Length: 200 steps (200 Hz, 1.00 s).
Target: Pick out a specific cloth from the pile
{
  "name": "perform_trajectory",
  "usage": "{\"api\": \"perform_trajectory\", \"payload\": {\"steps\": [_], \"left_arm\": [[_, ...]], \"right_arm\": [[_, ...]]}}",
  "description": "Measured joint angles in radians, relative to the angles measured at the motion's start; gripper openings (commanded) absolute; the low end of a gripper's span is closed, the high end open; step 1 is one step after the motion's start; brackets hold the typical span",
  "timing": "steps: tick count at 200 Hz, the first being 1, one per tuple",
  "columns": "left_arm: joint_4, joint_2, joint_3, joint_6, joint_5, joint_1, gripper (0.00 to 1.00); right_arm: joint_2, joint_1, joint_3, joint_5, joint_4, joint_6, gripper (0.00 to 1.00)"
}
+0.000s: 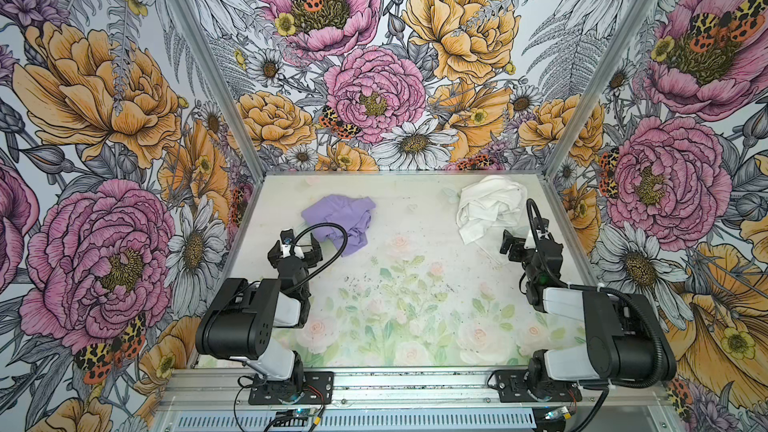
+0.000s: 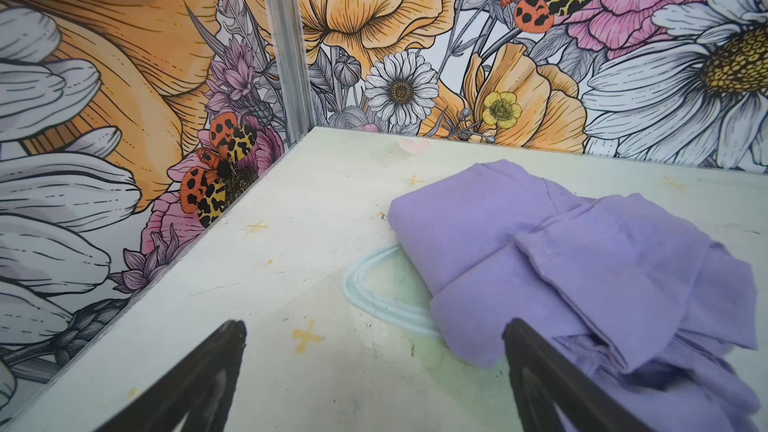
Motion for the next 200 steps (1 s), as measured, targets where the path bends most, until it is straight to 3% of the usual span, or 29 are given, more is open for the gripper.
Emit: {"api": "perform_trajectory", "payload": {"steps": [64,151,200], "left_arm": [[-0.151,-0.006,0.154,0.000,0.069,0.011,0.99],[-0.227,-0.008,0.158,0.000,0.119,0.026,0.99],[-0.231,-0.008,0.158,-0.001,0.244,0.070,0.99]], "right_arm": [[0.071,0.000,0.000,-0.033,0.082,-0.016,0.99],[0.071,0.002,0.009,-0.064,0.084,-0.037,0.99],[0.071,0.002,0.013,-0.078,0.084,-0.043,1.00]]}}
